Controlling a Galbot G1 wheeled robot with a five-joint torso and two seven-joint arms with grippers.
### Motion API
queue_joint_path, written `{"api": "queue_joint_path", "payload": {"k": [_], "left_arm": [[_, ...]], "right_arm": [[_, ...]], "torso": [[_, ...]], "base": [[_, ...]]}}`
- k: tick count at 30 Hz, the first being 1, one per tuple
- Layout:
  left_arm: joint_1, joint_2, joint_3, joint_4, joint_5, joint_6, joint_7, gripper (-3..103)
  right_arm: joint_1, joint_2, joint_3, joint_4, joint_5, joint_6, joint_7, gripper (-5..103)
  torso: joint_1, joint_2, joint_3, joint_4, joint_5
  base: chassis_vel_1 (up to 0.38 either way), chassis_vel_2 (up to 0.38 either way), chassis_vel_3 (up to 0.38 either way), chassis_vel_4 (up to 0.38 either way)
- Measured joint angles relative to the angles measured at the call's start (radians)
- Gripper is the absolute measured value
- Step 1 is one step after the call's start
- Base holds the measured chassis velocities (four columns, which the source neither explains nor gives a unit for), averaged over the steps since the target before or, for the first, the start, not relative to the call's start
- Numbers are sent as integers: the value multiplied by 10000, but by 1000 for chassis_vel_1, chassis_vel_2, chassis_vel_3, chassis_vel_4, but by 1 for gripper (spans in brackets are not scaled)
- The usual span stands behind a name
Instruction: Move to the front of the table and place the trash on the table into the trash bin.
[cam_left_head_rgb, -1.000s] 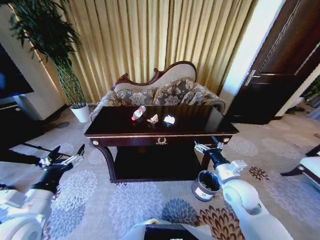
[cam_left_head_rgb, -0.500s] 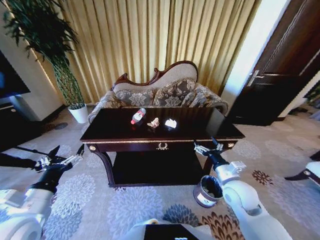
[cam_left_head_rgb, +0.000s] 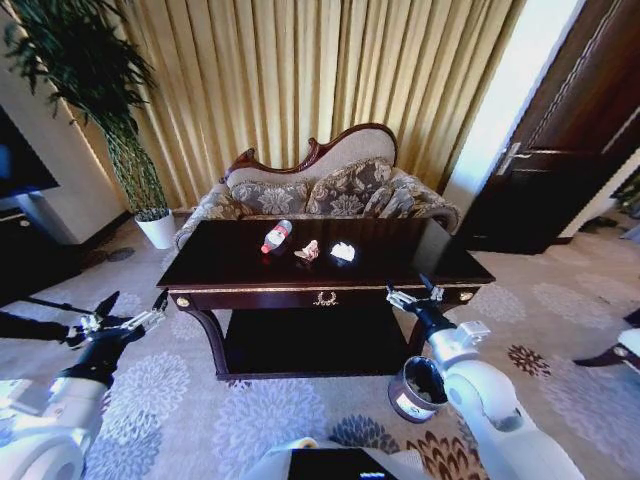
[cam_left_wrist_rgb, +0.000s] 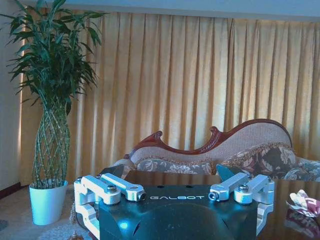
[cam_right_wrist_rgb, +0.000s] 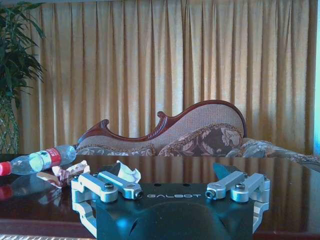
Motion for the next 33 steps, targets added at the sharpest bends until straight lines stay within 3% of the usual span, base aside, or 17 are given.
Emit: {"api": "queue_joint_path", "payload": {"k": [12, 16, 20, 25, 33], "left_arm": [[4, -19, 18, 0, -3, -10, 8, 100], [67, 23, 0, 0, -5, -12, 11, 100], [158, 31, -41, 0, -6, -15, 11, 100], [191, 38, -38, 1, 11, -30, 11, 100], [197, -28, -10, 1, 73, 5, -12, 100]], "right_arm": [[5, 19, -41, 57, -93, -20, 17, 100], [240, -161, -175, 217, 416, -339, 170, 100], [927, -859, -443, 206, 1720, -1030, 618, 100], [1468, -1665, -747, -142, 2457, -1308, 906, 100], [2718, -2238, -1773, -637, 3286, -1700, 1230, 100]], "torso": [[8, -3, 3, 0, 1], [10, -4, 3, -3, 0], [1, 0, 0, 3, 0], [0, -1, 1, -1, 2], [3, -1, 1, 0, 0]], "base": [[-97, 95, 101, -105], [-51, 40, 27, -32], [0, 0, 0, 0], [0, 0, 0, 0], [0, 0, 0, 0]]}}
